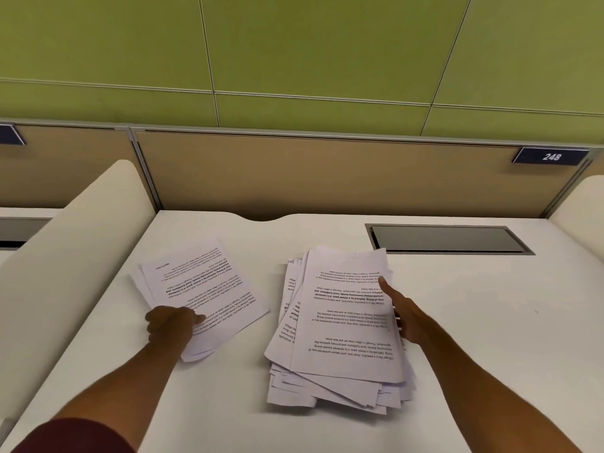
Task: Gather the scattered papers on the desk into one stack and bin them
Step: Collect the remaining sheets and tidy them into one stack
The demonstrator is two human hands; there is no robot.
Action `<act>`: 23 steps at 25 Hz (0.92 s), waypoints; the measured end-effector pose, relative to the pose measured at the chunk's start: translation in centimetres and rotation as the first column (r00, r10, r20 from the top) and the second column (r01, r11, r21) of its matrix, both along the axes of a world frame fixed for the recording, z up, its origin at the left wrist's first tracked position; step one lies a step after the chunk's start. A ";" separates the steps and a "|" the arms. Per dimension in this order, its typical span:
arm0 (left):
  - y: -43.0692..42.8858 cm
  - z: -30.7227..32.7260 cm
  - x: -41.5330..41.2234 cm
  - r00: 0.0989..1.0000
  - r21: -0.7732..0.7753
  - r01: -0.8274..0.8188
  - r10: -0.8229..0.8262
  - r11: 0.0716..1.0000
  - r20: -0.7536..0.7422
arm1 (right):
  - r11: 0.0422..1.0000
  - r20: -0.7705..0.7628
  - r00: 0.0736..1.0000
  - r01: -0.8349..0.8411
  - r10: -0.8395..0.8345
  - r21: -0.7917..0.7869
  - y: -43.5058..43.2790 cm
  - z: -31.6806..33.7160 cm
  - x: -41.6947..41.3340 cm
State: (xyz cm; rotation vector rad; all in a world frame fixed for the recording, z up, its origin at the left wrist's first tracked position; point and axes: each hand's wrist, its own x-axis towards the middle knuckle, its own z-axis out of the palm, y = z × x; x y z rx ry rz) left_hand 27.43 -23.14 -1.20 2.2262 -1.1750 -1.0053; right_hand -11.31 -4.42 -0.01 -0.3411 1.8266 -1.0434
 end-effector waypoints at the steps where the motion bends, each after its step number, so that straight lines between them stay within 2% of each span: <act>1: -0.1 -0.2 -0.1 0.999 -0.041 0.035 -0.035 0.999 -0.015 | 1.000 0.016 1.000 -0.001 0.001 -0.007 0.1 0.1 0.1; 4: -0.5 -0.1 -0.9 0.979 -0.169 0.203 -0.199 0.965 0.038 | 0.999 0.049 0.999 0.009 -0.010 0.037 0.4 0.2 -0.3; 5: -0.9 -0.1 -1.1 0.972 -0.205 0.225 -0.235 0.953 -0.025 | 0.998 0.044 0.999 -0.008 0.006 0.058 0.6 0.3 -0.6; 6: -1.2 0.1 -1.4 0.955 -0.233 0.218 -0.256 0.948 -0.151 | 0.997 0.038 0.999 -0.035 0.032 0.076 0.7 0.4 -0.9; 8: -1.6 0.5 -1.9 0.851 -0.256 0.182 -0.282 0.949 -0.443 | 0.993 0.048 0.997 -0.069 0.065 0.095 0.8 0.7 -1.3; 9: -1.7 0.7 -2.2 0.784 -0.266 0.179 -0.301 0.947 -0.544 | 0.993 0.063 0.996 -0.071 0.065 0.098 0.9 0.9 -1.5; 13: -1.9 2.6 -4.5 0.519 -0.295 0.223 -0.369 0.929 -0.771 | 0.994 0.117 0.991 -0.075 0.065 0.084 1.1 1.1 -2.1; 16: -1.4 4.5 -6.9 0.399 -0.306 0.248 -0.385 0.919 -0.832 | 0.994 0.136 0.988 -0.079 0.068 0.075 1.4 1.1 -2.2; 18: -0.9 5.3 -8.5 0.379 -0.315 0.285 -0.409 0.905 -0.830 | 0.994 0.143 0.987 -0.087 0.076 0.071 1.6 1.2 -2.2; 23: -0.3 7.1 -10.9 0.323 -0.374 0.251 -0.442 0.893 -0.837 | 0.994 0.202 0.976 -0.096 0.086 0.042 2.0 0.8 -2.7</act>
